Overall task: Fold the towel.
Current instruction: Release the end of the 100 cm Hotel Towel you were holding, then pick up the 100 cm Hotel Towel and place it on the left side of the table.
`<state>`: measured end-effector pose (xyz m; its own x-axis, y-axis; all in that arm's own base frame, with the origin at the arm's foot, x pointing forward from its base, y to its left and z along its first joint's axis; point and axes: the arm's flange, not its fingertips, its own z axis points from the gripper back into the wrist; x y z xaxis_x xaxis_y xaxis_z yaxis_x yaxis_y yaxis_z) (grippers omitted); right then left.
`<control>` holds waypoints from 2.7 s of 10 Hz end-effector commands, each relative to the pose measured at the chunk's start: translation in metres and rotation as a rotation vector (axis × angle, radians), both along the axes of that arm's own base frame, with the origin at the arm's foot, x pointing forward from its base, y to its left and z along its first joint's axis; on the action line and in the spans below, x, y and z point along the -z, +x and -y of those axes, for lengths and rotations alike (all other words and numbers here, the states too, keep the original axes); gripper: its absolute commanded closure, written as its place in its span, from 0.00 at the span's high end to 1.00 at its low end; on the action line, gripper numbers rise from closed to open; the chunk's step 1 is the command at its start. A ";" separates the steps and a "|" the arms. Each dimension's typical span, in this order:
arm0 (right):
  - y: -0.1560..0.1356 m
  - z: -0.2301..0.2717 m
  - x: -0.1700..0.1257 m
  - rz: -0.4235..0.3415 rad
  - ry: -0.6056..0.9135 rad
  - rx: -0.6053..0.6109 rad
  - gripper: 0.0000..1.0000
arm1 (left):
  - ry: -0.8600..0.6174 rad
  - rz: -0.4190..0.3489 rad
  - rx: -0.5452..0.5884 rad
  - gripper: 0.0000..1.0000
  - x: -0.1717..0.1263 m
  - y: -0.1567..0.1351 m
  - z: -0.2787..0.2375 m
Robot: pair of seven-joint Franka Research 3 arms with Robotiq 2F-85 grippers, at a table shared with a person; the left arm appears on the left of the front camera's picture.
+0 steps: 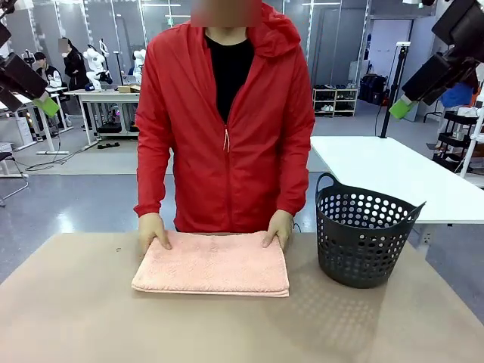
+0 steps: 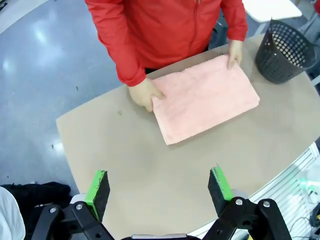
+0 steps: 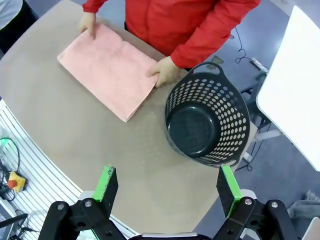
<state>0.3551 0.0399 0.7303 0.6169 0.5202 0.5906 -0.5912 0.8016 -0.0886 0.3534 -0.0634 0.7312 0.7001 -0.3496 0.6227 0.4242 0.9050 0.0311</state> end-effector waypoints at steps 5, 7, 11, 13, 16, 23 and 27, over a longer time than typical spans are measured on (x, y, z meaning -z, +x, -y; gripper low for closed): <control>-0.001 0.002 -0.002 0.000 -0.006 -0.007 1.00 | 0.009 -0.009 0.005 1.00 -0.005 0.001 0.000; -0.001 0.002 -0.002 0.000 -0.006 -0.007 1.00 | 0.009 -0.009 0.005 1.00 -0.005 0.001 0.000; -0.001 0.002 -0.002 0.000 -0.006 -0.007 1.00 | 0.009 -0.009 0.005 1.00 -0.005 0.001 0.000; -0.001 0.002 -0.002 0.000 -0.006 -0.007 1.00 | 0.009 -0.009 0.005 1.00 -0.005 0.001 0.000; -0.001 0.002 -0.002 0.000 -0.006 -0.007 1.00 | 0.009 -0.009 0.005 1.00 -0.005 0.001 0.000; -0.001 0.002 -0.002 0.000 -0.006 -0.007 1.00 | 0.009 -0.009 0.005 1.00 -0.005 0.001 0.000; -0.001 0.002 -0.002 0.000 -0.006 -0.007 1.00 | 0.009 -0.009 0.005 1.00 -0.005 0.001 0.000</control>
<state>0.3548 0.0399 0.7313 0.6155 0.5203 0.5920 -0.5913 0.8015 -0.0896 0.3538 -0.0635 0.7324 0.6991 -0.3496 0.6238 0.4243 0.9050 0.0316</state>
